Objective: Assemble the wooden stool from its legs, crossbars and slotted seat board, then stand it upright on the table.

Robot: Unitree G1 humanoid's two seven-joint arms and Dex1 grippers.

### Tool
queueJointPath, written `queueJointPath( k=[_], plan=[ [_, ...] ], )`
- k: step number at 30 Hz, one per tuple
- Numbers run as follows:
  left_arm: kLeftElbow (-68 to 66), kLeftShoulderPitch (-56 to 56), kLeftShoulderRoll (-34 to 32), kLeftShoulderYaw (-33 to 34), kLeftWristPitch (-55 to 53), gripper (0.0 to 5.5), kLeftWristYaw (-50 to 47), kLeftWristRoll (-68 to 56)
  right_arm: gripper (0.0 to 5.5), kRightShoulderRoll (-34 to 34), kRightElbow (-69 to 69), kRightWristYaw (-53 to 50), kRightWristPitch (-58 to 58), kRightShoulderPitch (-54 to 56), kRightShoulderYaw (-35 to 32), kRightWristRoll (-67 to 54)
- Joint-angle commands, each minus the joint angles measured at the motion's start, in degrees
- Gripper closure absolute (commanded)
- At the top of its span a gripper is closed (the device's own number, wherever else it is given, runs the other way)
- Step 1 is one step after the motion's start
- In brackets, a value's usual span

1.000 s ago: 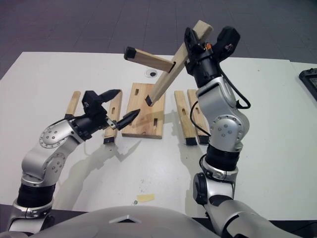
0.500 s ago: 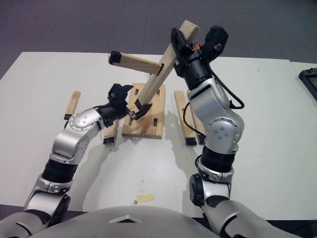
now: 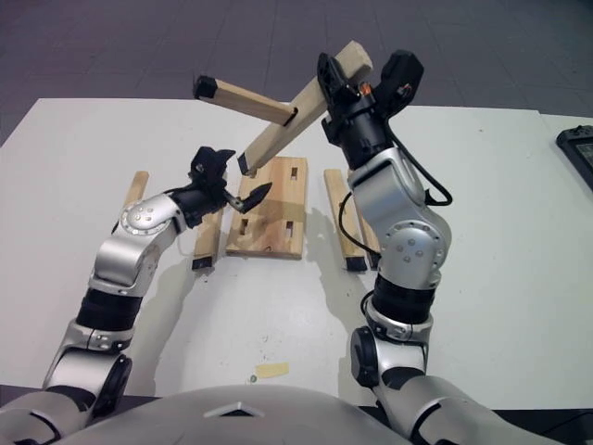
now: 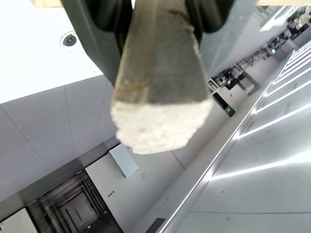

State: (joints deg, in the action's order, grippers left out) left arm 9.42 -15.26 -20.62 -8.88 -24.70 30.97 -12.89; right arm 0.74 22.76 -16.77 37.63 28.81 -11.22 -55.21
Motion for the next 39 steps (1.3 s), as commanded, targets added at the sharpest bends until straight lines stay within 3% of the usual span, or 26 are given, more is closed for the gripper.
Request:
queueJointPath(
  k=[1,7,10,18,39],
  plan=[
    [6.6,6.1,-2.2,9.1,-2.9,0.1,-0.7,-5.1,4.49,-0.9,2.5,-0.8,-1.8,-2.0,-2.9,-0.1],
    [2.9,-0.5,3.9,28.5,-0.3,0.1,-17.8,-10.8,4.49,-3.5,10.3,-5.6,3.0,-13.7,-6.6,-8.9],
    [2.6,-3.8,7.1,32.6,3.5,0.1,-23.7,-12.3,4.49,-3.6,11.4,-7.4,3.0,-16.6,-6.5,-10.4],
    [2.0,-5.1,11.4,32.7,9.7,0.1,-29.4,-11.6,4.49,-4.6,11.2,-9.1,2.8,-21.8,-6.2,-11.3],
    [2.2,-6.1,13.1,31.8,16.3,0.1,-32.0,-12.0,4.49,-12.1,10.2,-10.2,4.1,-25.2,-4.8,-8.9]
  ],
)
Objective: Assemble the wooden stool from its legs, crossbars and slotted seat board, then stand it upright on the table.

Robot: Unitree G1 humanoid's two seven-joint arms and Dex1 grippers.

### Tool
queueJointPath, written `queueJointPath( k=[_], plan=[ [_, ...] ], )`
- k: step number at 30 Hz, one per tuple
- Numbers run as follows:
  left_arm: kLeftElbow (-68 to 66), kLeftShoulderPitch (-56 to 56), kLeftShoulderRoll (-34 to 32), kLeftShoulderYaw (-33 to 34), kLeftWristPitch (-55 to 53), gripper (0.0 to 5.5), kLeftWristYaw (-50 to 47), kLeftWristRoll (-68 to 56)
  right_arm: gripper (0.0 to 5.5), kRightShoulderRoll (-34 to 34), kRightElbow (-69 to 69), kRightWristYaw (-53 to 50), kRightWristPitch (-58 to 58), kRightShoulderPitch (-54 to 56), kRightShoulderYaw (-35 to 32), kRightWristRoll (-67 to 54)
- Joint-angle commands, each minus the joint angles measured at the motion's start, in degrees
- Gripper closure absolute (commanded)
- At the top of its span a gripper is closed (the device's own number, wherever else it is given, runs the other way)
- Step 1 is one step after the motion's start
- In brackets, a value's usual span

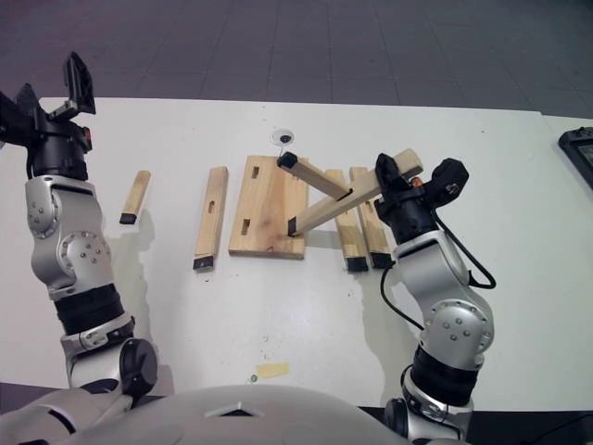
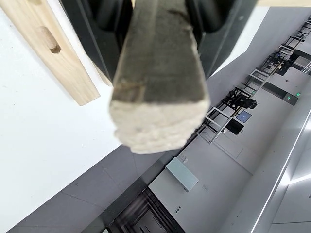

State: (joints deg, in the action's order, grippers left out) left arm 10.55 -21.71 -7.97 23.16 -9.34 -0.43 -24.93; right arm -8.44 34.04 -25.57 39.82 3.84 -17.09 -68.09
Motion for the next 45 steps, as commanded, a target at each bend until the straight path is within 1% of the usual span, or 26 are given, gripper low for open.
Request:
queueJointPath(
  k=[1,5,14,22,30,36,40,45],
  plan=[
    [1.3,0.4,0.6,-0.4,1.0,0.1,-0.8,0.0,4.49,-3.7,-1.1,-1.4,2.2,-0.2,1.8,5.6],
    [2.1,0.0,1.5,-1.7,1.4,0.1,-1.1,0.2,4.48,-4.8,-2.7,0.2,1.3,1.4,5.0,10.7],
    [1.5,-1.6,2.6,-4.3,2.9,0.1,-1.6,1.4,4.48,-7.5,-7.4,8.4,-2.9,5.7,12.4,25.8],
    [1.9,-2.0,3.1,-5.8,3.2,0.1,-2.5,2.3,4.48,-9.0,-9.4,16.2,-4.3,5.3,18.4,35.0],
    [0.5,-3.8,2.5,-7.1,2.3,0.1,-2.4,3.1,4.48,-8.6,-13.3,19.9,-2.7,8.1,22.3,41.5],
    [-0.4,-4.7,2.2,-8.2,1.1,0.1,-2.2,3.3,4.47,-7.6,-19.4,20.3,0.9,10.3,22.6,43.1],
    [-1.5,-5.5,2.1,-9.1,0.0,0.1,-2.0,3.7,4.47,-5.8,-22.4,20.1,1.0,13.2,24.3,44.3],
    [-2.5,-6.4,1.9,-9.9,-0.9,0.1,-1.4,3.7,4.46,-6.4,-23.6,22.0,-0.7,13.3,25.4,46.7]
  ],
)
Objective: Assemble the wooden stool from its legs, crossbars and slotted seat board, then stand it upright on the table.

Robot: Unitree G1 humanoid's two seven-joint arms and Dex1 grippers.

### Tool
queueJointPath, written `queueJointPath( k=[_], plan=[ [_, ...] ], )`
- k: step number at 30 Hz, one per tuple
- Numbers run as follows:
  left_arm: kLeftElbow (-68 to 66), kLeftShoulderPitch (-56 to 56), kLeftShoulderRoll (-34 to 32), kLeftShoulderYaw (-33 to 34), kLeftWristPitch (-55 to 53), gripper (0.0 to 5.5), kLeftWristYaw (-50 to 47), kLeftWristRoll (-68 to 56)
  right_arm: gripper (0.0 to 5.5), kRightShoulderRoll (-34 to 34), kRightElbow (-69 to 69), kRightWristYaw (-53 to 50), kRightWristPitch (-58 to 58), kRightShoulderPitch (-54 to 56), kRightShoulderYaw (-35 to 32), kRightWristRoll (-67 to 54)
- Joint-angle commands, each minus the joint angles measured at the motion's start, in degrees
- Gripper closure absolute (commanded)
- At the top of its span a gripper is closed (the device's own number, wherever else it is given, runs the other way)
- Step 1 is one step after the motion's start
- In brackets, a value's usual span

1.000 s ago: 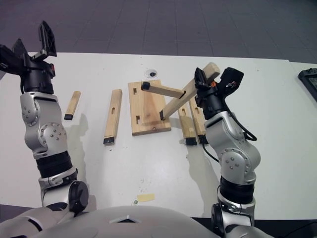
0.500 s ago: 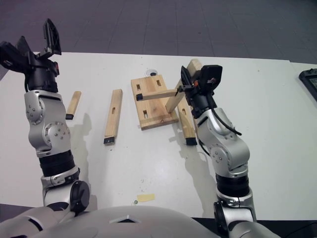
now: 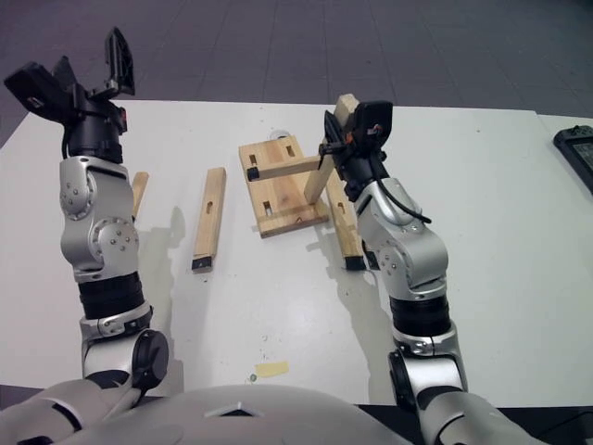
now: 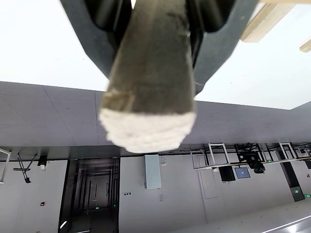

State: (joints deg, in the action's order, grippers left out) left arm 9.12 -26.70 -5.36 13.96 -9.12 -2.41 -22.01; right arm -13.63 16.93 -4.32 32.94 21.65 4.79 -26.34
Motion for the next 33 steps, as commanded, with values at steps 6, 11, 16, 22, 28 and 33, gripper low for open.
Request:
queueJointPath(
  k=[6,11,16,22,28,33],
  plan=[
    [-2.5,-2.3,-0.9,-1.0,-1.7,0.1,1.5,0.6,4.43,1.3,-5.7,1.4,1.7,-3.6,2.8,6.7],
    [-3.7,-3.2,-1.1,-1.1,-1.9,0.1,2.3,0.5,4.43,3.4,-5.8,0.8,-0.5,-3.2,0.9,7.5],
    [-4.7,-3.7,-0.9,-1.4,-1.6,0.1,2.9,0.7,4.43,4.8,-5.9,1.0,-2.1,-2.9,-0.8,8.0],
    [-5.5,-4.1,-0.9,-1.5,-1.5,0.1,3.6,0.7,3.74,6.3,-5.9,1.4,-2.8,-3.0,-1.8,8.8],
    [-6.1,-4.4,-1.0,-1.6,-1.4,0.1,4.0,1.0,2.77,7.8,-6.2,2.4,-3.1,-2.9,-2.8,10.0],
    [-6.5,-4.8,-0.9,-1.7,-1.2,0.1,4.4,1.3,1.97,8.9,-6.0,3.3,-4.1,-2.7,-3.6,10.2]
  ],
)
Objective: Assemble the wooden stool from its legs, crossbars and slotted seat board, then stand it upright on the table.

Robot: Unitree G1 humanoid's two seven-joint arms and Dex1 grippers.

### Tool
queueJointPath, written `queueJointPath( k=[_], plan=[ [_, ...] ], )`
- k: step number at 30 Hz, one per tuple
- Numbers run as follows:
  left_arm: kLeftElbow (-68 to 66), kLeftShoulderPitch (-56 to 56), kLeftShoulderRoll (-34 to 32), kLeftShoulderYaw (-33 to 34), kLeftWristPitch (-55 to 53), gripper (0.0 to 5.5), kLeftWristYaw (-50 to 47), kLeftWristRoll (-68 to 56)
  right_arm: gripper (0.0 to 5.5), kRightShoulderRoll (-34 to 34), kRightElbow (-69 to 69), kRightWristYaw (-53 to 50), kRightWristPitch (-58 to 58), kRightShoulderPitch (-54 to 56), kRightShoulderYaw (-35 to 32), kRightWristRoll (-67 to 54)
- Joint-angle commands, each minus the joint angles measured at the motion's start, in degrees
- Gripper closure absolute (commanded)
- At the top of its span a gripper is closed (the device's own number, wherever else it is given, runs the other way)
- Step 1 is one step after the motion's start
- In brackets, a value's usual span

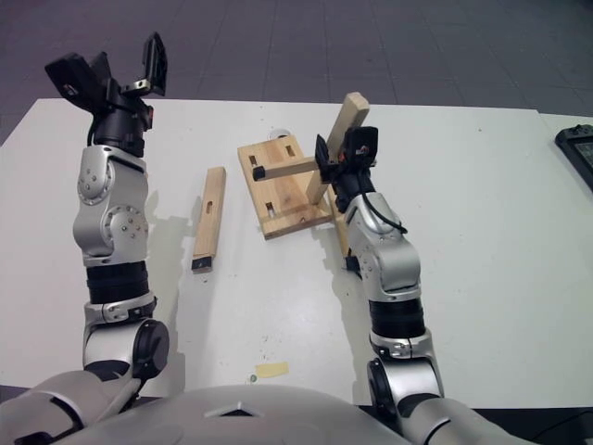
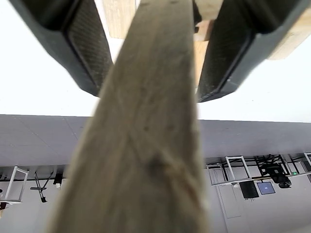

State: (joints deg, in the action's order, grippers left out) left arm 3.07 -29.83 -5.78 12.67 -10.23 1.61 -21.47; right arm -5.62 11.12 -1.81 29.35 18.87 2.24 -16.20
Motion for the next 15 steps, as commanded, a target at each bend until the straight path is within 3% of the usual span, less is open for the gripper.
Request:
queueJointPath(
  k=[1,11,15],
  plan=[
    [-0.5,-1.7,-0.4,-0.5,0.0,0.1,0.4,0.8,1.82,1.1,0.0,1.1,-0.9,0.1,-1.3,-0.1],
    [-1.1,-1.5,-0.3,-0.5,0.7,0.1,0.3,1.9,0.14,-3.6,10.5,12.1,-3.4,7.3,-10.2,-10.8],
    [-1.0,-1.5,-0.4,0.0,0.8,0.1,-0.2,1.9,0.11,-4.9,10.9,11.3,-3.4,13.4,-18.3,-19.6]
  ],
)
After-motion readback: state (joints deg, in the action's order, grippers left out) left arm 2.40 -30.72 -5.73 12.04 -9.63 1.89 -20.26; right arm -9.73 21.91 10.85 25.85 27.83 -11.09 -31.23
